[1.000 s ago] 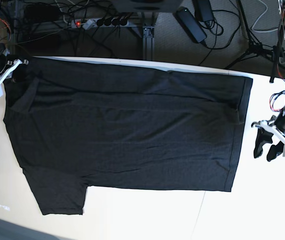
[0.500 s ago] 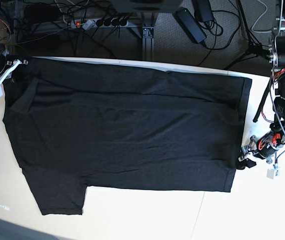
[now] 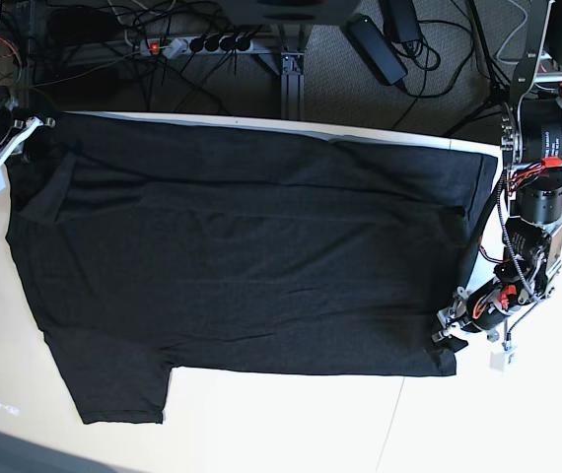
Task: Fold the T-shirt properly
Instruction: 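Grasp the shirt's side edge near the hem with the left gripper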
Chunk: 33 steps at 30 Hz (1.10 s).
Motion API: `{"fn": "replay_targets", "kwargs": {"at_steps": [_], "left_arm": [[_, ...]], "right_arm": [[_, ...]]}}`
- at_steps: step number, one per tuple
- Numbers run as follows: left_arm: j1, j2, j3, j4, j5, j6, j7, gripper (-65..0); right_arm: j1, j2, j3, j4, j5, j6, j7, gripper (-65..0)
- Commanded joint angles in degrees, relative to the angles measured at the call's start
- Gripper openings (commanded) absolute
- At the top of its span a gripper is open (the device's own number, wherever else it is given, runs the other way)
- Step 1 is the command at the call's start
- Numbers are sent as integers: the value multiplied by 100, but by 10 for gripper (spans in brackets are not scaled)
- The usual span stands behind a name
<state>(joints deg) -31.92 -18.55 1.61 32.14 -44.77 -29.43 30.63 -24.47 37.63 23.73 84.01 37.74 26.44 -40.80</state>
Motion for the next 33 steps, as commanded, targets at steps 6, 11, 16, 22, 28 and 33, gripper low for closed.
{"fn": "replay_targets", "kwargs": {"at_steps": [6,11,16,22,28,33], "left_arm": [[-138,-52,0,37,92,-81,-417,-650],[-136,-48,0,37,153,-83,-426,-650],[-133,-50,0,37,310,-83,-396,-650],[-118,-50,24,37,396,-153,-278,-650],[-120,-52,358,37,396,-212,-168,-650],[-120,-52,566,37,393,-212,-28,-650]], "right_arm": [[35,129,118,83,356,229,7,-650],[291,127,509,428,776,232,-24,-650],[782,131,929,802,772,229,-76,-650],[2057,177,977,81,199,229,345,-650],[3941,223,951,-2356,-299,227,675,-650],[5224,225,951,-4634,-872,232,1484,-526]]}}
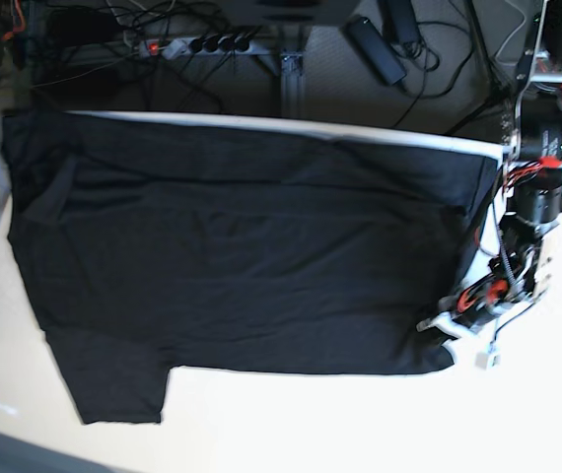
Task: Fold the T-shirt properly
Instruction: 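Grasp the shirt's side edge near the hem with the left gripper, then grasp the opposite hem corner with the right gripper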
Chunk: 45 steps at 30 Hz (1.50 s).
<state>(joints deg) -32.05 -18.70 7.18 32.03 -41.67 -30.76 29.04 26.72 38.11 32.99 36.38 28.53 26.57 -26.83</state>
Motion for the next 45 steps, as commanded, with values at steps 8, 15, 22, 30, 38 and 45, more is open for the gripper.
{"fn": "replay_targets", "kwargs": {"at_steps": [8,15,22,30,38,45], "left_arm": [[-111,-50,9,55,35,-79,210,-650],[-111,-50,9,55,15,-79,210,-650],[-111,-50,9,55,15,-79,210,-650],[-140,-155,9,55,-160,-81,210,-650],[-223,-581,9,79,-1150,-924,824,-650],[81,-1049,9,820,-2131,-924,1425,-650]], "right_arm": [[754,-144,-227,-1539,-297,223,599,-264],[800,-831,-1045,-1539,-393,216,651,-264],[1104,-1394,-1449,-1532,-686,219,599,-264],[1115,-1445,-1738,-1263,-1143,219,404,-650],[1067,-1200,-1738,-328,-1132,223,66,-650],[245,-822,-1738,966,-131,286,-555,-650]]}}
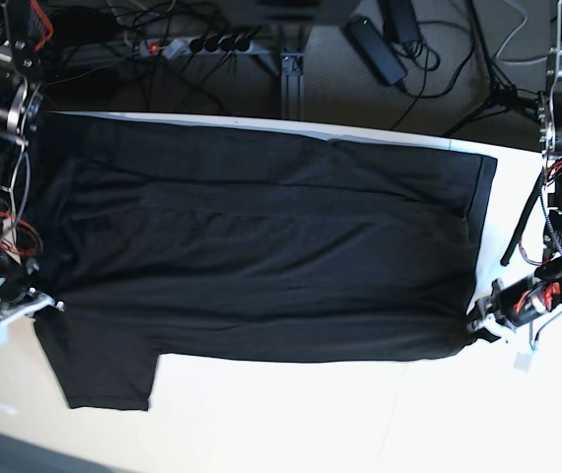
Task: Fold the T-shirt properly
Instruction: 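Grasp the opposite hem corner with the right gripper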
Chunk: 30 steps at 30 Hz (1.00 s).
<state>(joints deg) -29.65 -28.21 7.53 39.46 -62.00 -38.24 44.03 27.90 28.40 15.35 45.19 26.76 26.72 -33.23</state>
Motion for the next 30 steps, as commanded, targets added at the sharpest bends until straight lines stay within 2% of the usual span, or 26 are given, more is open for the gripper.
{"fn": "replay_targets", "kwargs": {"at_steps": [1,5,9,13,23,24,27,28,30], "left_arm": [[-63,-181,-26,271,-142,-176,-15,-650],[448,-520,-26,1123,-398,-176,127,-650],[951,-743,-26,1764,-398,-176,125,-650],[1099,-765,-26,1888,-396,-176,127,-650],[1108,-765,-26,1895,-400,-176,136,-650],[1108,-765,-26,1899,-400,-176,129,-650],[1108,-765,-26,1899,-400,-176,125,-650],[1108,-765,-26,1899,-398,-176,125,-650],[1108,-767,-26,1899,-396,-176,125,-650]], "right_arm": [[-50,212,26,291,146,271,63,-650],[-726,498,31,957,535,269,15,-650],[-1241,750,42,1364,734,269,15,-650],[-1532,863,44,1565,730,267,-4,-650],[-1888,859,496,1633,732,262,22,-650],[-1888,859,555,1637,732,262,22,-603],[-1888,859,748,1637,739,260,24,-318],[-1888,859,811,1637,776,260,28,-258],[-1884,859,925,1637,898,260,48,-219]]}}
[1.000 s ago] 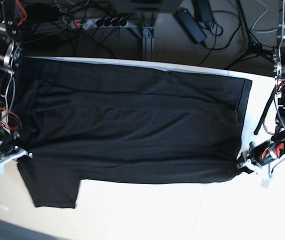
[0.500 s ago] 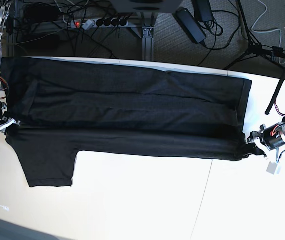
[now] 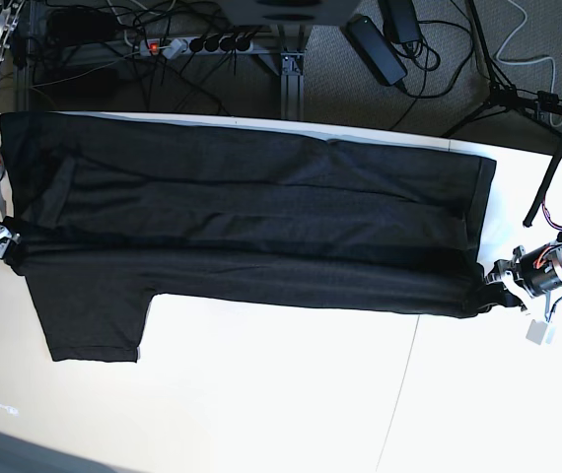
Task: Fold the T-shirt properly
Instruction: 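Grasp the opposite hem corner with the right gripper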
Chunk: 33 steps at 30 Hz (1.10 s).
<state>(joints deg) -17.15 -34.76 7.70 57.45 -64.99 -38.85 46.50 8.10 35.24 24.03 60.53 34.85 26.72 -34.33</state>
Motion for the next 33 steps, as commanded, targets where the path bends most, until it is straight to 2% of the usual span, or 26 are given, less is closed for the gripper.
{"fn": "replay_targets", "kwargs": {"at_steps": [1,4,7,14,18,22,33], "left_arm": [[-140,-111,-44,101,-96,-115,-118,-650],[-140,-114,-44,101,-81,-115,-79,-650],[-140,-114,-44,101,-96,-115,-9,-650],[-140,-114,-44,114,-122,-115,9,-650],[-140,-114,-44,116,-125,-115,9,-650],[-140,-116,-44,146,-129,-115,11,-650],[-140,-146,-44,529,-175,-115,225,-650]], "right_arm": [[114,175,98,103,129,260,179,-220],[254,173,153,90,92,214,345,-220],[638,72,151,-107,-278,216,380,-220],[1668,-190,146,-1674,-1023,210,697,-220],[1904,-197,146,-2608,-1064,203,885,-220],[1882,-275,146,-2872,-1113,203,883,-220],[2288,-1056,144,-2865,-1355,205,883,-220]]}}
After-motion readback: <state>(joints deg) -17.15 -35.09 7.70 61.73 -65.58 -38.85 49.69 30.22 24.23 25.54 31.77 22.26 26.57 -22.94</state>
